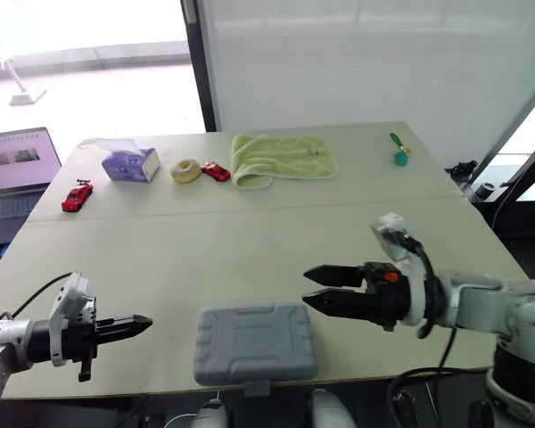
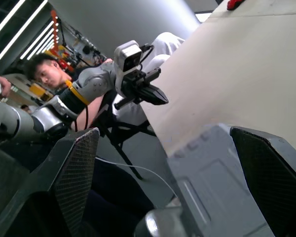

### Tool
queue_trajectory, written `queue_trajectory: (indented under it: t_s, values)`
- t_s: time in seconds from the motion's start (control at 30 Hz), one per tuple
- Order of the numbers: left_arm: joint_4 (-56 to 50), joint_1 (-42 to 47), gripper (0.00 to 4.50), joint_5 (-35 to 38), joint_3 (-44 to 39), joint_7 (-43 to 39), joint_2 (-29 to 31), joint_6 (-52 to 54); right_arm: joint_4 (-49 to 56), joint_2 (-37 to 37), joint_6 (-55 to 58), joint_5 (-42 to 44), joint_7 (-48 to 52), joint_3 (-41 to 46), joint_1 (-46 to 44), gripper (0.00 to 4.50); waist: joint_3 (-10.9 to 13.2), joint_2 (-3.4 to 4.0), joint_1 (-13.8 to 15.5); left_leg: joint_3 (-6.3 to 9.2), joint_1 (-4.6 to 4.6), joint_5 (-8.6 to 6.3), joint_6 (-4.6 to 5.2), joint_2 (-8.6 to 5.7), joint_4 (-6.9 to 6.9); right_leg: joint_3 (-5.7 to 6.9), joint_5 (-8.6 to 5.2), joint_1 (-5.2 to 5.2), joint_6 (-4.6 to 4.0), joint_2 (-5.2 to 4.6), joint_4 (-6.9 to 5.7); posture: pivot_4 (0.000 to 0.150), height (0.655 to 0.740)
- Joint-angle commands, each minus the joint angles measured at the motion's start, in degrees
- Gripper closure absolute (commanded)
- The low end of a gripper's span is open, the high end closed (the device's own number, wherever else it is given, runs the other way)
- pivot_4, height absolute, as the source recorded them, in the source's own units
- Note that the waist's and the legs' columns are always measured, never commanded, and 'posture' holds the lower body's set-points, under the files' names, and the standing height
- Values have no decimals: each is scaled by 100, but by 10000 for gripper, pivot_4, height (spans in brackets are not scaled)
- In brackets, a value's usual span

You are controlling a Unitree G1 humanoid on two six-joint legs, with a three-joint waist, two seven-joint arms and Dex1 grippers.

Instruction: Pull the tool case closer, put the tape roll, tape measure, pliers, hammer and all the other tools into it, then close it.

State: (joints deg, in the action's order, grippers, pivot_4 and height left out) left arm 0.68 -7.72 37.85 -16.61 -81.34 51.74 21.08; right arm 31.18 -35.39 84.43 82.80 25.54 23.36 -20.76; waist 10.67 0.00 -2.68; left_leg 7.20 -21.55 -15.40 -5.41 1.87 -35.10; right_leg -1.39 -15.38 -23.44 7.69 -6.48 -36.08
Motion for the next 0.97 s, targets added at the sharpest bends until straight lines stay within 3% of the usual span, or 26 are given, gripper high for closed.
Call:
queue_trajectory:
  t_s: [0.03, 0.13, 0.23, 0.43, 0.97]
  values:
    - [-361, 221, 45000, 132, -126, -115, 28, -87, 1021, -1034, -1014, -1494, 368, -518, 380, 83, 5, -3, 43, 0, -2, 0, 0, 0, -2, 1, 0, -3, -1, 0, -1, 1500, 7400]
    - [-534, 352, 45000, 108, -148, -47, -52, -174, 1633, -2008, -2366, -2935, 1275, -1114, 1295, 83, 5, -21, 117, 0, -12, 0, -2, -1, -3, 3, -4, -1, 8, 0, 12, 1500, 7400]
    - [-693, 434, 45000, -89, -205, 96, -141, -544, 1606, -2280, -4073, -4262, 2016, -1133, 2316, 83, 16, -44, 148, -3, -21, 0, -3, 0, -4, 2, 8, 0, 38, -1, 25, 1500, 7400]
    - [-774, 248, 45000, -445, -140, 322, 81, -530, 1110, -2279, -5671, -5352, 2912, -796, 3642, 83, 21, -57, 176, -7, -26, 0, -3, 0, -8, 2, 10, 3, 35, -2, 39, 1500, 7400]
    - [-999, 387, 45000, -506, -14, 390, 148, -453, 822, -1935, -6165, -5705, 3068, -822, 3983, 83, 34, -79, 185, -7, -1, 1, -4, 0, -14, 1, 7, 25, 3, -2, 27, 1500, 7400]
